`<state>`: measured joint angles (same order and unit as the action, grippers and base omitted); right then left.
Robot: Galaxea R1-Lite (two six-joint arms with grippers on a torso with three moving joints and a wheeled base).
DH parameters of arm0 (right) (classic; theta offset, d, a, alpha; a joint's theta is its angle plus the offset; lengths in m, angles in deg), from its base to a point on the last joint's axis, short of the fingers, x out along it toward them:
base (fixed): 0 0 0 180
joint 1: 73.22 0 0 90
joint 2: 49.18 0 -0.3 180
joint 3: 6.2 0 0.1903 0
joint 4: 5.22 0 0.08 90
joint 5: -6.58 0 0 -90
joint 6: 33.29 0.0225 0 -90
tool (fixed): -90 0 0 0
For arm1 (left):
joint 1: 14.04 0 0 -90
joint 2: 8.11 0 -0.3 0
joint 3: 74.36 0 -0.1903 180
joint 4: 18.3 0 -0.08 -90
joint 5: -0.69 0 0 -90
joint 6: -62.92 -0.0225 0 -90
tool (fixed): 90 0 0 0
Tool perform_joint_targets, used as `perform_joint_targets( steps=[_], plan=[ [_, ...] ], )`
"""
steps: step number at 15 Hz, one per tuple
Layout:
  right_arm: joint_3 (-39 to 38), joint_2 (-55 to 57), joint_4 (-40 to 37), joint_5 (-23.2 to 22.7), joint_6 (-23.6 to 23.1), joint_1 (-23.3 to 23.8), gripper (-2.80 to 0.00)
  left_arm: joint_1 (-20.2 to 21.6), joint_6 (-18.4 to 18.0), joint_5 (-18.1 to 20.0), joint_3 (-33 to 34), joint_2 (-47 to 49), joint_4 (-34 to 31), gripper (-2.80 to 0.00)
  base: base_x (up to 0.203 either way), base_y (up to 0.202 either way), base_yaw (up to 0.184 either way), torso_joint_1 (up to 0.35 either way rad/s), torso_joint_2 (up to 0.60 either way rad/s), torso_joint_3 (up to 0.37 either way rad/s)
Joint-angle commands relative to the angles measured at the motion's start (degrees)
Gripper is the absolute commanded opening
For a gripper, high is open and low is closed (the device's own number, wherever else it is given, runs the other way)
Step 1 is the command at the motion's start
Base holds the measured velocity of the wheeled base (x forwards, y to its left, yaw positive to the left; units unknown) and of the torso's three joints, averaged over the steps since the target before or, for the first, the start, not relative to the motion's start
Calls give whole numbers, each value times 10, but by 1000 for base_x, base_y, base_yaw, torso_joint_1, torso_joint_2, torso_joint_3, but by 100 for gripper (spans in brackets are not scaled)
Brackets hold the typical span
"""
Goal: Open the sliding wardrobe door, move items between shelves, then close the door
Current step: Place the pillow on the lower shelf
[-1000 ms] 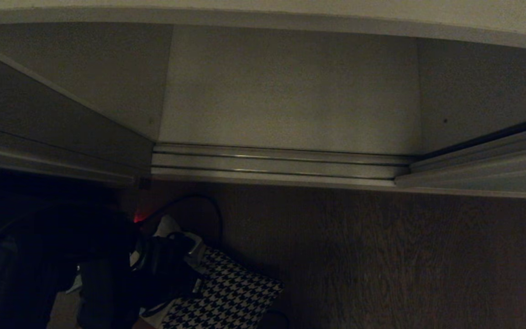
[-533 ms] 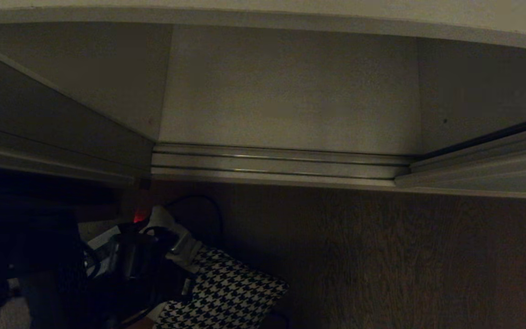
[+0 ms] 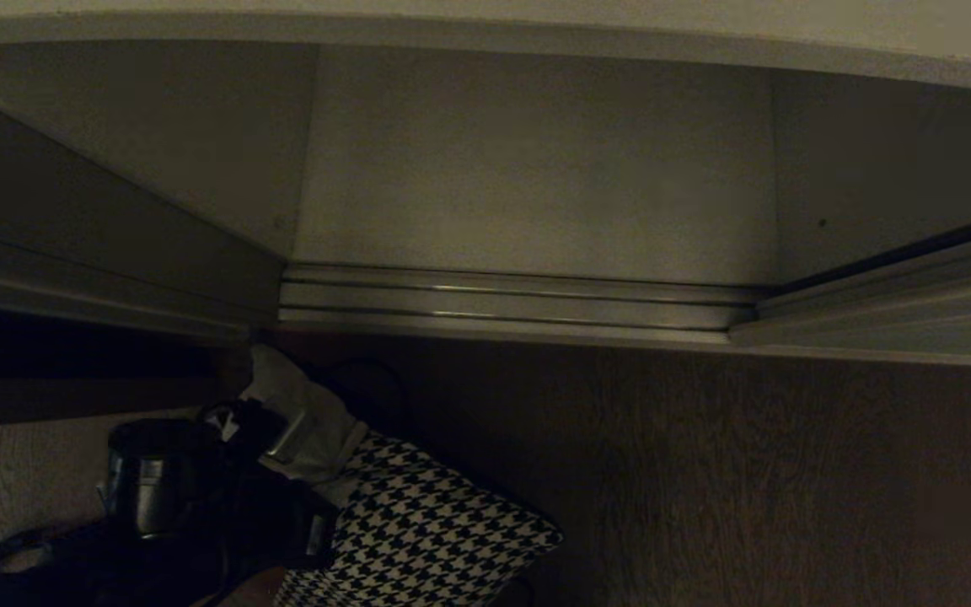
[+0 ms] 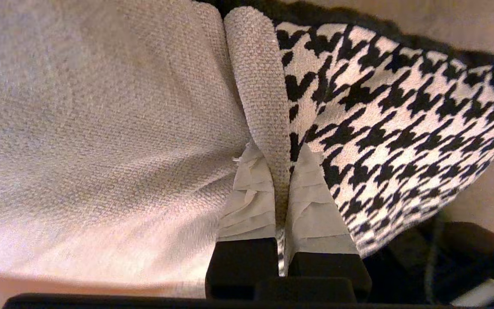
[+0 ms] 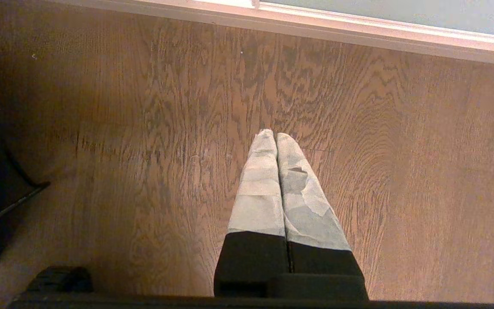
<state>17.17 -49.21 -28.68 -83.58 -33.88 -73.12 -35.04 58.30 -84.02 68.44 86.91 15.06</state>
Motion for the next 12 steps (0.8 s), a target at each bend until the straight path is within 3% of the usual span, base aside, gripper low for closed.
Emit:
perform_joint_targets(
  steps=[1, 7, 12],
  plan=[
    [-2, 0, 0, 0, 0, 0, -280, -3, 1, 1, -2, -105, -38, -280, 0, 0, 0, 0, 0, 0],
    [-2, 0, 0, 0, 0, 0, -280, -4, 18, 4, -122, -224, -238, -280, 0, 0, 0, 0, 0, 0],
    [-2, 0, 0, 0, 0, 0, -280, -22, 40, 11, -223, -254, -325, -280, 0, 0, 0, 0, 0, 0]
  ],
)
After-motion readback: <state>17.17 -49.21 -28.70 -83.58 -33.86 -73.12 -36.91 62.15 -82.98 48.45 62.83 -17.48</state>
